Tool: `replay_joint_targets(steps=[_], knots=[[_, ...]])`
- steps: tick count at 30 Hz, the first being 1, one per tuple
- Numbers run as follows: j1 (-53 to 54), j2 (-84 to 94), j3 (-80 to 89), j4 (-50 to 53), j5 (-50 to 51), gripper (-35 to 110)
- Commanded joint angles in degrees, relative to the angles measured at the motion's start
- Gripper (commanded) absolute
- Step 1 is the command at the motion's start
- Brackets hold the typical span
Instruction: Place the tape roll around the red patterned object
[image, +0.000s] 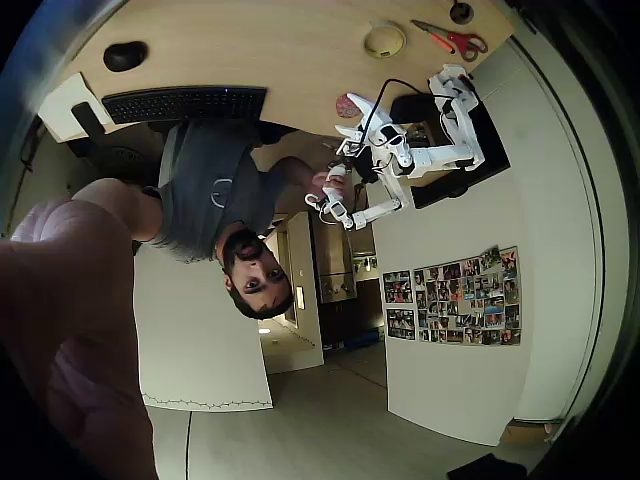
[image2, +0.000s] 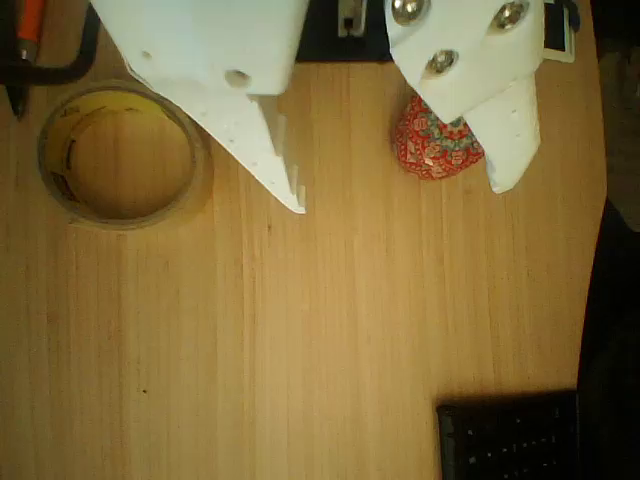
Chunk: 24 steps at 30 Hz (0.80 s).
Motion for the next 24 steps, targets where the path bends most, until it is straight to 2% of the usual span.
replay_joint_targets(steps=[1,24], knots=[[-0.6,6.9,1.4,1.7,-18.9,42],[-1.1,6.9,2.5,1.9,-19.9,43]])
